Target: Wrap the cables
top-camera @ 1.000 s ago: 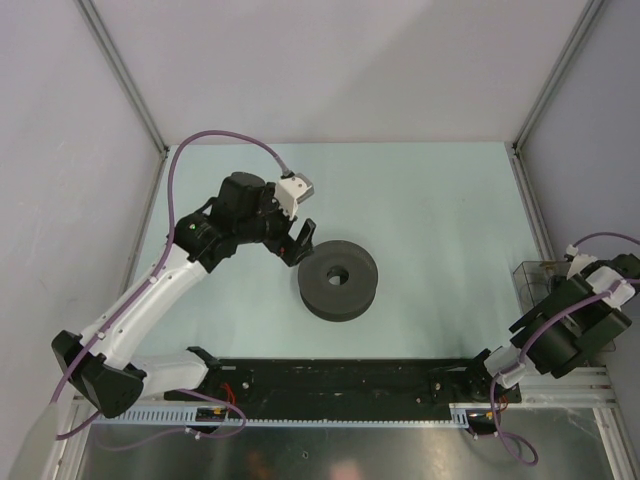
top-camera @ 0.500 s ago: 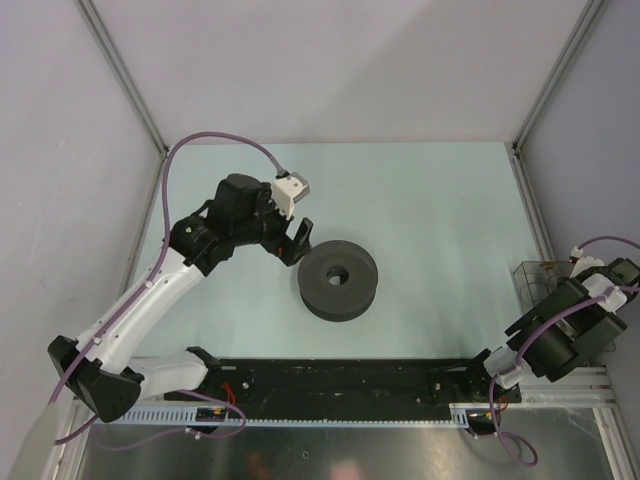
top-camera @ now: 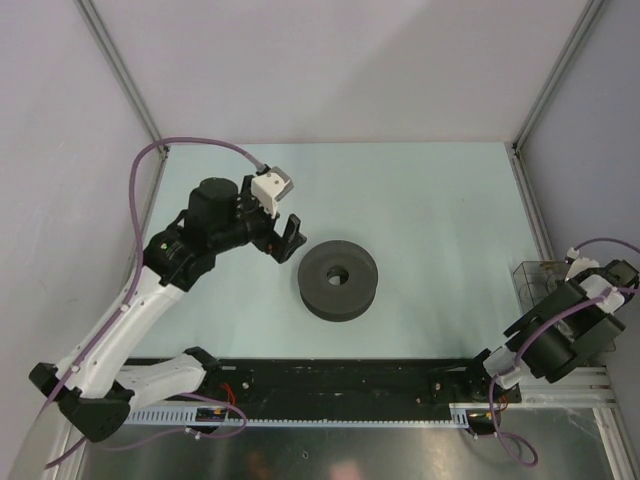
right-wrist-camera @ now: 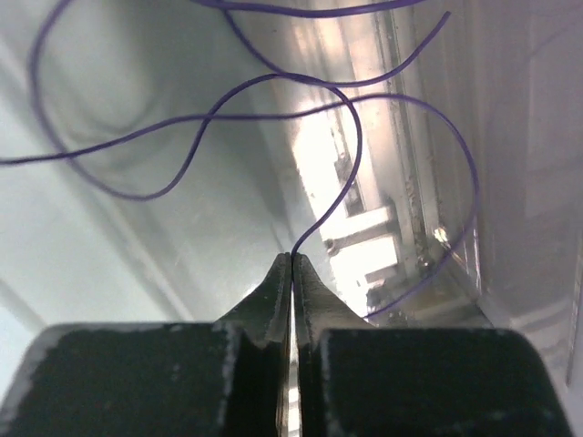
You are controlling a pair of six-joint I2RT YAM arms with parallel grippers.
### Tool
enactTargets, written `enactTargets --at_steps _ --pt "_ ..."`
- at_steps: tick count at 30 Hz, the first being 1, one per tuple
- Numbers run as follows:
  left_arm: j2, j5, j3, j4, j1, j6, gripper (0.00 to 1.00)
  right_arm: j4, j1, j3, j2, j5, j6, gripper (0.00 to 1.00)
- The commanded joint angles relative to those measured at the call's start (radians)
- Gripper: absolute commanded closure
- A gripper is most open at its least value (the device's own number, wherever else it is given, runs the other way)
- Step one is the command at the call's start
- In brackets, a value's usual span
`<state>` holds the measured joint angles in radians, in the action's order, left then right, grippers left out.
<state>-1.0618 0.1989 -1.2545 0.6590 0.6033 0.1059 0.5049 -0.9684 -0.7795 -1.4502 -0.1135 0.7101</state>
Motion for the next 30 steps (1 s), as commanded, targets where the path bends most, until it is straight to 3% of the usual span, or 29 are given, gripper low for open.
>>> enactTargets --at_steps 1,7,14,26,30 --pt "0.046 -0.031 -0.004 -0.054 -0.008 -0.016 0.01 0.126 0.015 -0.023 0.215 -0.098 0.017 1.0" --pt "0.047 -0.111 -0.028 -0.085 -0.014 -0.124 0.01 0.229 0.079 -0.17 0.464 -0.21 -0.052 1.0" --pt "0.006 -0.155 0.027 -0.102 -0.021 -0.153 0.01 0.253 0.346 -0.575 0.406 -0.235 -0.266 1.0" --pt "0.045 0.294 0.064 -0.136 -0.334 -0.275 0.01 0.181 1.0 -1.388 0.029 -0.227 -0.524 1.0" --pt "0.048 0.347 0.075 -0.155 -0.398 -0.251 0.01 0.146 1.136 -1.52 -0.056 -0.215 -0.573 1.0"
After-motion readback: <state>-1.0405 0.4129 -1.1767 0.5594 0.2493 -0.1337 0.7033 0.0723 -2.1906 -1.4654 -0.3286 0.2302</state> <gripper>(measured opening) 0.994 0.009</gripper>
